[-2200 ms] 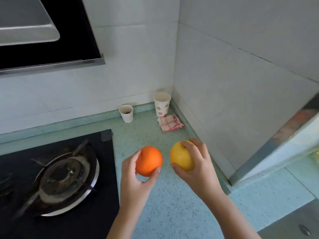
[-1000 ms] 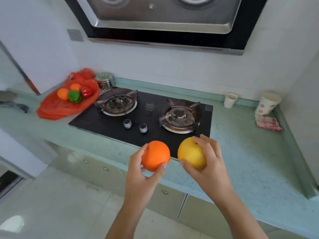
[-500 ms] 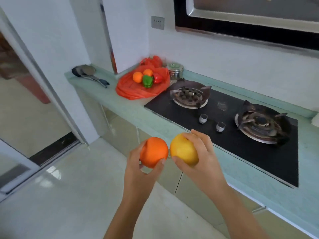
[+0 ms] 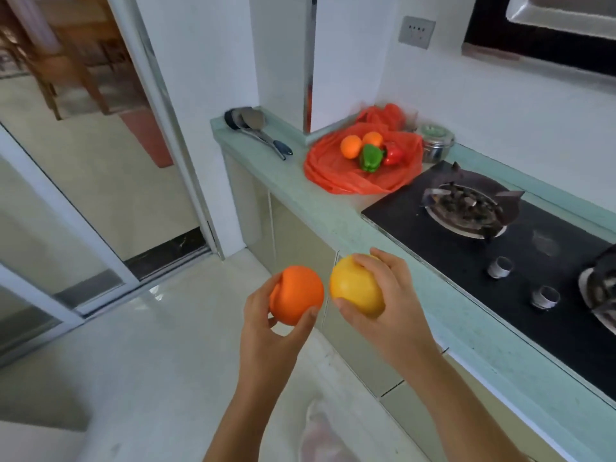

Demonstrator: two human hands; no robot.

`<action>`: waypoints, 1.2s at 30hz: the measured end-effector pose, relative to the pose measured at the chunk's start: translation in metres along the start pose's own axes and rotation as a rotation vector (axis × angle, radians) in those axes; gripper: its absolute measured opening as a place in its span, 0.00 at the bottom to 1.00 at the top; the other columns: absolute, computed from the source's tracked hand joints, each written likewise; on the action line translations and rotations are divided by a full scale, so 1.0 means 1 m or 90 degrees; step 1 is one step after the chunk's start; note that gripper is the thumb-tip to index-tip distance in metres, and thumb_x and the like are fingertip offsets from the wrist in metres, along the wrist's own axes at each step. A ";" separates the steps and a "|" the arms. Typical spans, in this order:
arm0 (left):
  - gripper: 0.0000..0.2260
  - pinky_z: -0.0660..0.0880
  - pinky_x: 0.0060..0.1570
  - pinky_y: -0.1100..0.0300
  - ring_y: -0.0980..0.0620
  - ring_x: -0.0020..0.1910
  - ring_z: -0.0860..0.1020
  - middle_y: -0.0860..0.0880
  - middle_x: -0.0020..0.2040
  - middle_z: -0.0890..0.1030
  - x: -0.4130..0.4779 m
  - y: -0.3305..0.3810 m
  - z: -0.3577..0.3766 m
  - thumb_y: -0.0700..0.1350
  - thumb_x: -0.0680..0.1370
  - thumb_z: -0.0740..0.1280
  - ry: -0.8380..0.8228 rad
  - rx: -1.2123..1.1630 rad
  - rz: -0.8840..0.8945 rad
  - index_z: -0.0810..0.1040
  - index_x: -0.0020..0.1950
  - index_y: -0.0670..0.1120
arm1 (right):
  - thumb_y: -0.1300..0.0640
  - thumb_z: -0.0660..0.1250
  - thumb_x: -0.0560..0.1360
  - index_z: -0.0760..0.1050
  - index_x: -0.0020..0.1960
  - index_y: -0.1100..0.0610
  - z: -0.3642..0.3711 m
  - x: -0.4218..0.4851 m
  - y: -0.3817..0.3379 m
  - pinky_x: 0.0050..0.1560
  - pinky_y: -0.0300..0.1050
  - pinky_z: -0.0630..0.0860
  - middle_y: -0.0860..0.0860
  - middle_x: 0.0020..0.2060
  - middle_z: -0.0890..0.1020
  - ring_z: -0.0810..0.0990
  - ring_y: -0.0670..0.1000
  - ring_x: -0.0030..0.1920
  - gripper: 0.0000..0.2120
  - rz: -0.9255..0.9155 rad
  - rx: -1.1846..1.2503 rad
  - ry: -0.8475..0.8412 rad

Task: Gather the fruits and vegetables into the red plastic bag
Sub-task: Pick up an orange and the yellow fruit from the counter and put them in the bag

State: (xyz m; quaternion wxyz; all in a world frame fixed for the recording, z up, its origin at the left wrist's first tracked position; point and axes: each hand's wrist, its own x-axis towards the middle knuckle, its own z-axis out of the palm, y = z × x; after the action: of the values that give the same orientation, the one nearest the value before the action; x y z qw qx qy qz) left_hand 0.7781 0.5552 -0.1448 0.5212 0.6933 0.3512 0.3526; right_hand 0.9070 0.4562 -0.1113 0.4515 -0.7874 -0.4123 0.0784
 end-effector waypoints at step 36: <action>0.29 0.72 0.52 0.62 0.63 0.57 0.70 0.62 0.57 0.67 0.460 -0.052 0.159 0.46 0.68 0.75 -0.267 0.072 0.118 0.66 0.65 0.58 | 0.52 0.74 0.66 0.68 0.64 0.50 0.032 0.385 0.136 0.57 0.42 0.64 0.44 0.62 0.64 0.64 0.45 0.61 0.29 0.192 -0.076 0.231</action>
State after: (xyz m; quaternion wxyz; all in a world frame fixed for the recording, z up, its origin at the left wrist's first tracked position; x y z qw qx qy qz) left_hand 1.1398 0.8833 -0.1721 0.5083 0.8088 0.1895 0.2270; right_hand 1.2189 0.7198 -0.1397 0.4541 -0.8665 -0.2059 -0.0225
